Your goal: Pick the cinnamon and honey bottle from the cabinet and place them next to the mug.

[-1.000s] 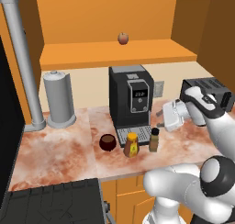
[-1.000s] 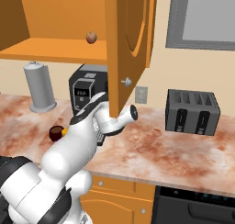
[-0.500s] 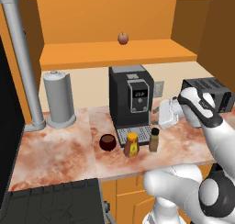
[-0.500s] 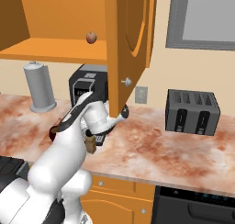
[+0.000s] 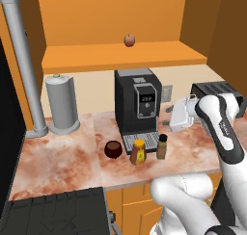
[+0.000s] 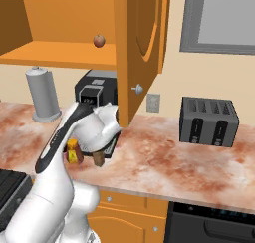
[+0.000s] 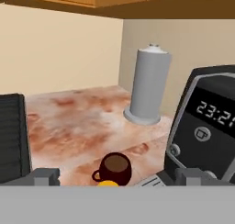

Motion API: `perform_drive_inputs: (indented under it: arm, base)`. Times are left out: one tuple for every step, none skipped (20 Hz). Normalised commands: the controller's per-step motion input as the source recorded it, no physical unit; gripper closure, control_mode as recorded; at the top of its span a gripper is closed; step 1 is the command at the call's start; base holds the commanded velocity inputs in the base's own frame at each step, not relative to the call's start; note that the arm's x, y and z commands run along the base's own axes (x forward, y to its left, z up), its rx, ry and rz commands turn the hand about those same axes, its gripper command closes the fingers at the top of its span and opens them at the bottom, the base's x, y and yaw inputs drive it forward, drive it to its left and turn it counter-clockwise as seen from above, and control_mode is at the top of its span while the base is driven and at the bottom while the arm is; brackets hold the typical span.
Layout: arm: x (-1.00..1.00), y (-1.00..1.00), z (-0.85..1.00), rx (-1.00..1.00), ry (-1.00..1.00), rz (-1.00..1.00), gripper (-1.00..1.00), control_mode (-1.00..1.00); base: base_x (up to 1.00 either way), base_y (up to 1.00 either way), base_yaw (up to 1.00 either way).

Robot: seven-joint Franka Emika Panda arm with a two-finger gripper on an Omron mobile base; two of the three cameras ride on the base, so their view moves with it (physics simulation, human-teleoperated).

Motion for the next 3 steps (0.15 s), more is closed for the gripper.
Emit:
perform_drive_inputs:
  arm:
    - [-0.68,0.0,0.81,0.0,-0.08,-0.02,-1.0,-1.0]
    - [-0.66,0.0,0.86,0.0,-0.07,-0.01,-1.0,-1.0]
    - [-0.64,0.0,0.88,0.0,-0.05,-0.01,-1.0,-1.0]
  base:
    - [0.0,0.0,0.0]
    - [0.0,0.0,0.0]
    - [0.0,0.0,0.0]
